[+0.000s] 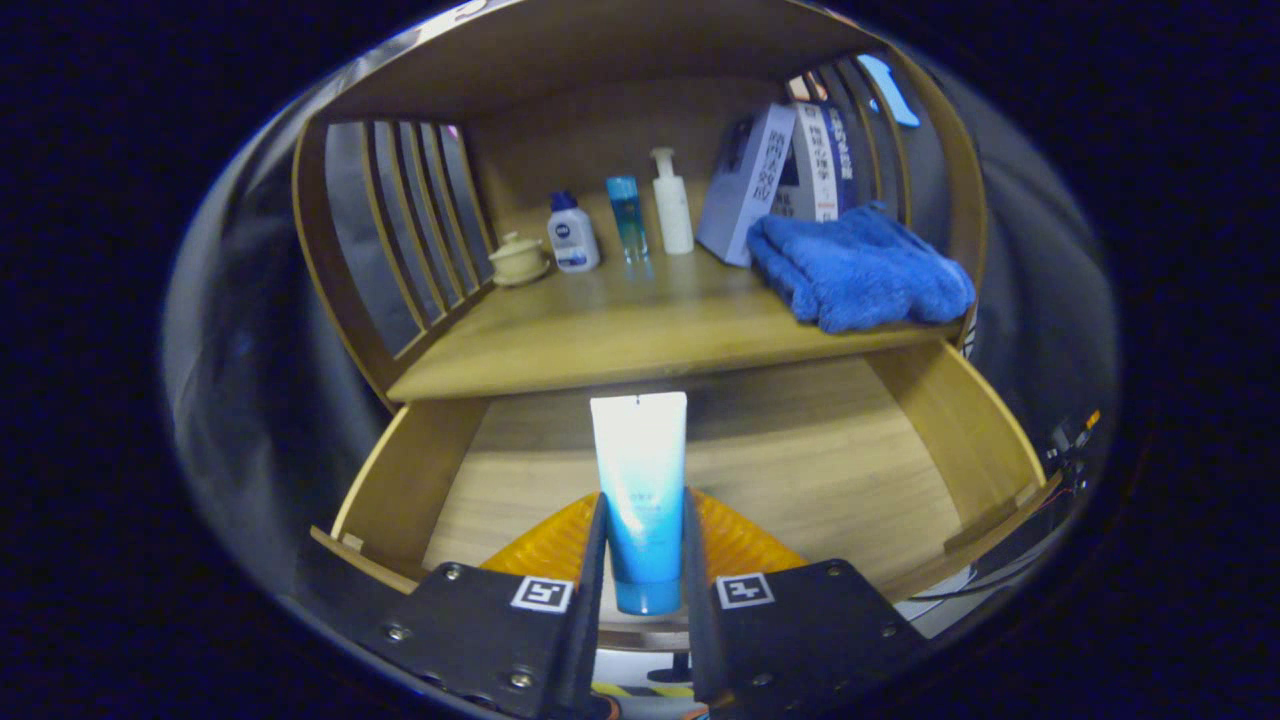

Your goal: Pull open the drawer, take out the items inside it, and place them on the countertop above the cabinet.

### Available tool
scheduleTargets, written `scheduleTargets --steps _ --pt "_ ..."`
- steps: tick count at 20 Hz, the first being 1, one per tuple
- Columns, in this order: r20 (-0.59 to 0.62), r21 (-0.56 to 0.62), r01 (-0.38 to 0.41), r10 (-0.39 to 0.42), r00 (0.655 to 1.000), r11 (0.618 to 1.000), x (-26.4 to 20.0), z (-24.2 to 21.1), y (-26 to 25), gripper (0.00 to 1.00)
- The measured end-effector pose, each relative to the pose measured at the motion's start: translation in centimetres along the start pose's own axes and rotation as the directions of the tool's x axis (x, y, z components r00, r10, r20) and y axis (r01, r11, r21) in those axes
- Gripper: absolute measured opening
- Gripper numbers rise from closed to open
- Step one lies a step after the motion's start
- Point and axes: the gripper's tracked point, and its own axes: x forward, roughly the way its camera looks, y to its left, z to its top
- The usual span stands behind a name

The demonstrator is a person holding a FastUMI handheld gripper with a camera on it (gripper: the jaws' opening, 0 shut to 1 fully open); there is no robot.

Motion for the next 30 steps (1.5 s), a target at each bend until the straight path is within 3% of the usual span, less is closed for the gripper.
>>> scheduleTargets --steps 5,9,16,23,28,30 --pt "0.202 -0.021 0.022 -0.018 0.979 1.0 -2.3 6.5 0.4 0.38" --pt "0.243 -0.051 0.051 -0.037 0.969 0.997 -1.0 11.4 0.8 0.38" --pt "0.144 -0.048 0.075 -0.068 0.987 0.996 6.1 14.5 1.7 0.38" --pt "0.007 -0.023 0.125 -0.125 0.992 0.992 14.0 13.1 0.2 0.38" --pt "-0.055 0.009 0.117 -0.116 0.992 0.993 15.7 12.1 -0.2 0.38" --pt "-0.032 -0.006 0.125 -0.126 0.992 0.992 15.1 12.7 -0.5 0.48"
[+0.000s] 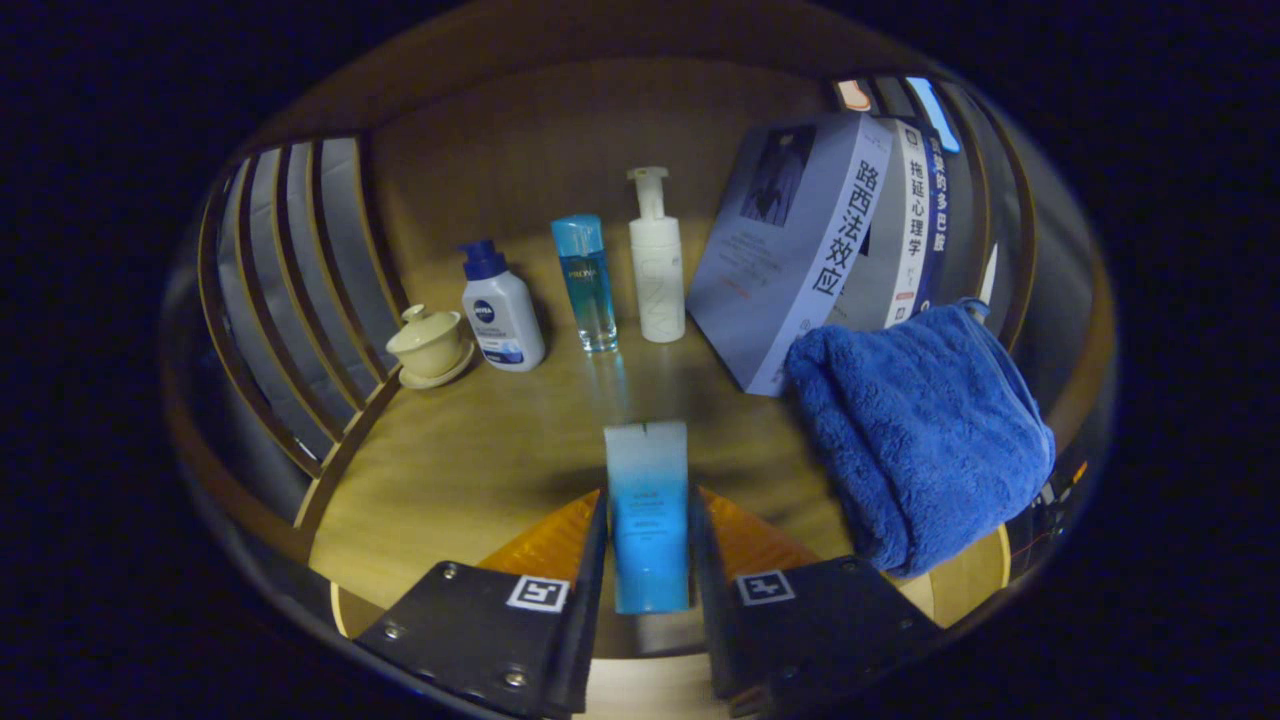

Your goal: Pull open the drawer, take out the items inside it, and place them on the countertop above the cabinet.

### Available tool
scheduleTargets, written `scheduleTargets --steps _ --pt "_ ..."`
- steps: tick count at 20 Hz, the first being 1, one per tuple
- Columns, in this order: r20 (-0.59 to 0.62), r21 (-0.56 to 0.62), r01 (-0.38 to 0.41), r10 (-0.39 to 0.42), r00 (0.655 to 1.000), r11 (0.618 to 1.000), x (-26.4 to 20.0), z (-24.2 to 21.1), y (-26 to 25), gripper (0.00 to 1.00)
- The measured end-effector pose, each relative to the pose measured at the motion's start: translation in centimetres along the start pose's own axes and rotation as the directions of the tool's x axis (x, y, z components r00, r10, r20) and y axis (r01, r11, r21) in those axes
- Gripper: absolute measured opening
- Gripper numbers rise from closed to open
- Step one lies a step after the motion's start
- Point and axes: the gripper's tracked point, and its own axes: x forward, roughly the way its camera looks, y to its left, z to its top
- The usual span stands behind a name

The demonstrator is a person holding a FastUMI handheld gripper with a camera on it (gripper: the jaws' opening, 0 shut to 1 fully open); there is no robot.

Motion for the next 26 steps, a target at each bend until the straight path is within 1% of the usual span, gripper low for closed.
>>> scheduleTargets --steps 2,3,5,7,8,11,13,19,23,26 --pt "0.033 -0.006 -0.003 0.003 0.999 1.0 -1.3 0.5 0.0 0.62" --pt "0.043 -0.001 -0.02 0.02 0.999 1.0 -2.2 0.8 0.2 0.69" --pt "0.06 0.015 -0.038 0.037 0.998 0.999 -4.6 1.0 0.4 0.83" --pt "0.114 0.034 -0.036 0.032 0.993 0.999 -7.1 1.3 0.1 0.96" --pt "0.143 0.04 -0.034 0.028 0.989 0.999 -8.5 1.2 -0.1 1.0" --pt "0.204 0.058 -0.059 0.046 0.978 0.997 -13.4 -0.2 -0.2 1.0" --pt "0.238 0.047 -0.068 0.055 0.97 0.997 -16.3 -1.7 -0.8 1.0" --pt "0.334 -0.033 -0.022 0.031 0.942 0.999 -23.5 -8.0 -3.2 0.99" --pt "0.367 -0.038 -0.027 0.039 0.929 0.999 -26.1 -12.7 -3.2 0.99" --pt "0.401 -0.031 -0.003 0.015 0.916 1.0 -26.6 -15.4 -3.8 0.99"
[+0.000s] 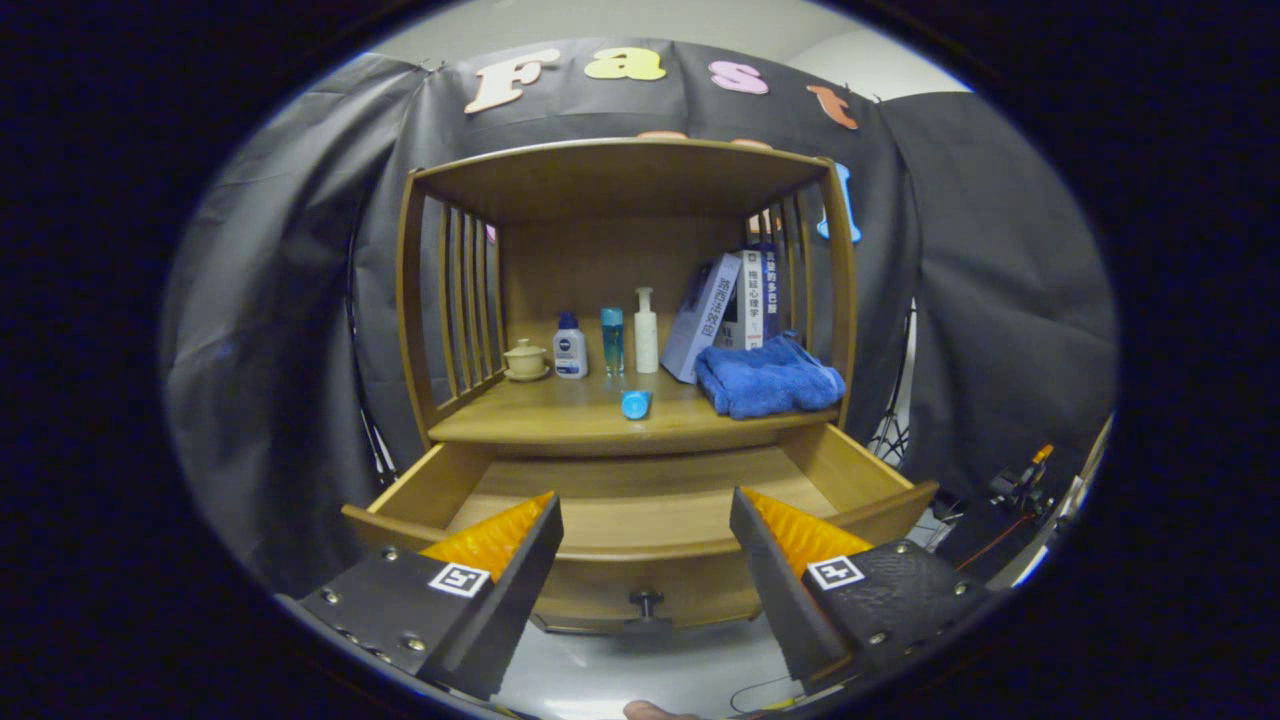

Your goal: Pull open the drawer, take out the items inside it, and place them on the countertop above the cabinet.

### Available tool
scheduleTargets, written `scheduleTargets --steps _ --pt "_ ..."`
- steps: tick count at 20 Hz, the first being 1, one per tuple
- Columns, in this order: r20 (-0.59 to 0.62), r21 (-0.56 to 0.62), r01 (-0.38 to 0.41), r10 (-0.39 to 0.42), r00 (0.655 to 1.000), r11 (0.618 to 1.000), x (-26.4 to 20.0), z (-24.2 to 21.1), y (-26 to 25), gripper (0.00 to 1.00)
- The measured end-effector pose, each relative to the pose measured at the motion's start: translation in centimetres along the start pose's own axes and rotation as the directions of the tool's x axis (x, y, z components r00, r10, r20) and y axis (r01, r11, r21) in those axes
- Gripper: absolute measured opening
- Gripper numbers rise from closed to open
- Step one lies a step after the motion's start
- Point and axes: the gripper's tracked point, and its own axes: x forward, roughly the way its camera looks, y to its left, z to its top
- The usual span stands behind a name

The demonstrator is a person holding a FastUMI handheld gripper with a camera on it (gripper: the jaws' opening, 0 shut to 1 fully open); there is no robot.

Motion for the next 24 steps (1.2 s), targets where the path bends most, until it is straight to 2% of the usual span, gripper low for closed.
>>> scheduleTargets --steps 5,11,14,17,18,24 --pt "0.029 -0.012 0.017 -0.016 0.999 1.0 -0.5 -4.6 -0.1 1.0" --pt "-0.043 0.038 0.004 -0.002 0.999 0.999 0.7 -10.7 0.2 1.0" --pt "-0.045 0.07 -0.012 0.016 0.999 0.998 1.9 -11.3 0.2 1.0" --pt "-0.03 0.057 0.004 -0.003 1.0 0.998 3.7 -11.6 -0.3 1.0" --pt "-0.028 0.068 -0.043 0.045 0.999 0.997 3.8 -11.8 0.6 1.0" --pt "0.062 0.059 -0.082 0.078 0.995 0.995 5.7 -11.4 1.1 0.99"
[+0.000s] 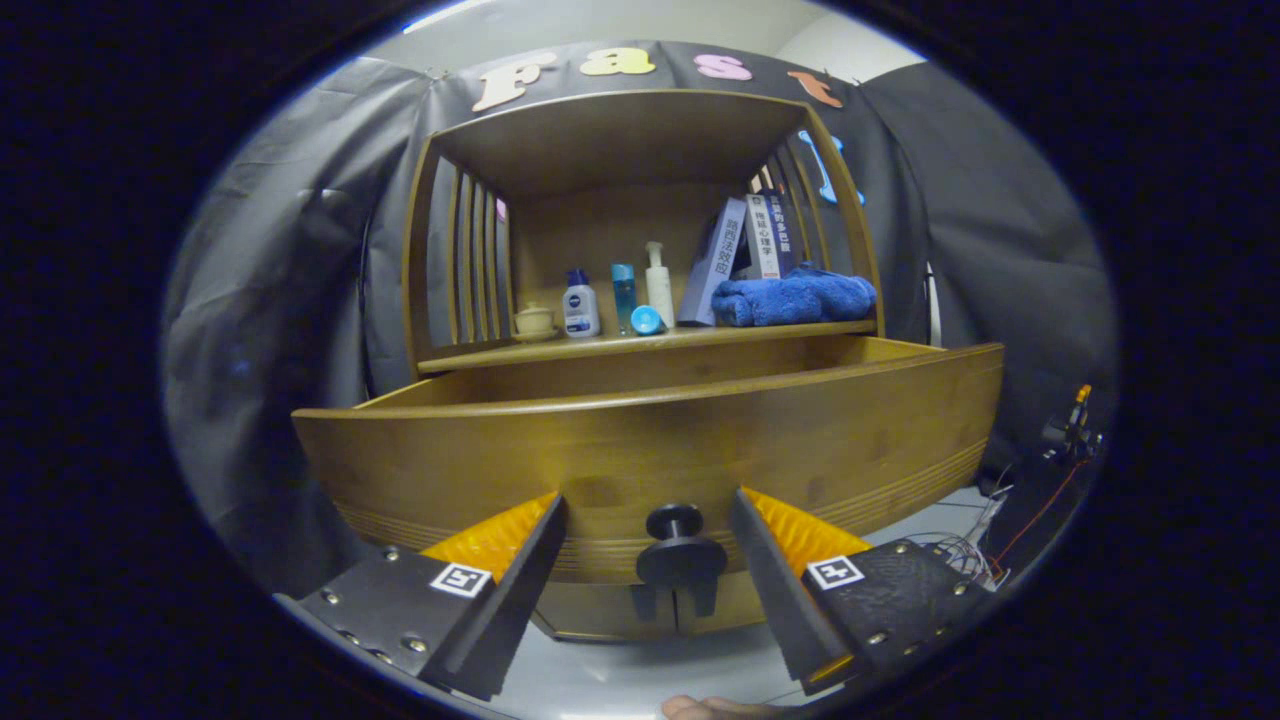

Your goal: Pull open the drawer, take out the items inside it, and place them on the countertop above the cabinet.

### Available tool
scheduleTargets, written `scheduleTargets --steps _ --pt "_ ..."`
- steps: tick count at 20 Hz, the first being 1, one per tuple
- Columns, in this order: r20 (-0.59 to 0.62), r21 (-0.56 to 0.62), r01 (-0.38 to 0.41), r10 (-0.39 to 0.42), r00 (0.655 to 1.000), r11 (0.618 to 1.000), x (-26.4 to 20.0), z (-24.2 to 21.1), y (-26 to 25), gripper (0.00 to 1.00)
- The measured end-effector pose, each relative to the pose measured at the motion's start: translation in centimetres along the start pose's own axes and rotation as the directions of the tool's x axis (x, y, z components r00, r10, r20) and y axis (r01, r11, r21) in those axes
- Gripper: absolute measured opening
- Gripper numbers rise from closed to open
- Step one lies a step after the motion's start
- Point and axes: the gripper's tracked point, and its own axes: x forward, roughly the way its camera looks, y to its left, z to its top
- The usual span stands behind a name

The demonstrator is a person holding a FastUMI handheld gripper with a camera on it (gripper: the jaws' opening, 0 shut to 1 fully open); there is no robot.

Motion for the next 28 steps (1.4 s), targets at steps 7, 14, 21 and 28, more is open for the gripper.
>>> scheduleTargets --steps 7,14,21,28 --pt "0.065 -0.005 0.003 -0.003 0.998 1.0 3.8 0.9 0.0 0.99" --pt "0.092 -0.003 0.012 -0.012 0.996 1.0 7.3 1.3 0.6 0.99" --pt "0.115 -0.004 -0.005 0.006 0.993 1.0 10.6 1.7 0.7 0.99" --pt "0.125 0.006 -0.005 0.004 0.992 1.0 14.0 2.0 0.7 0.99"
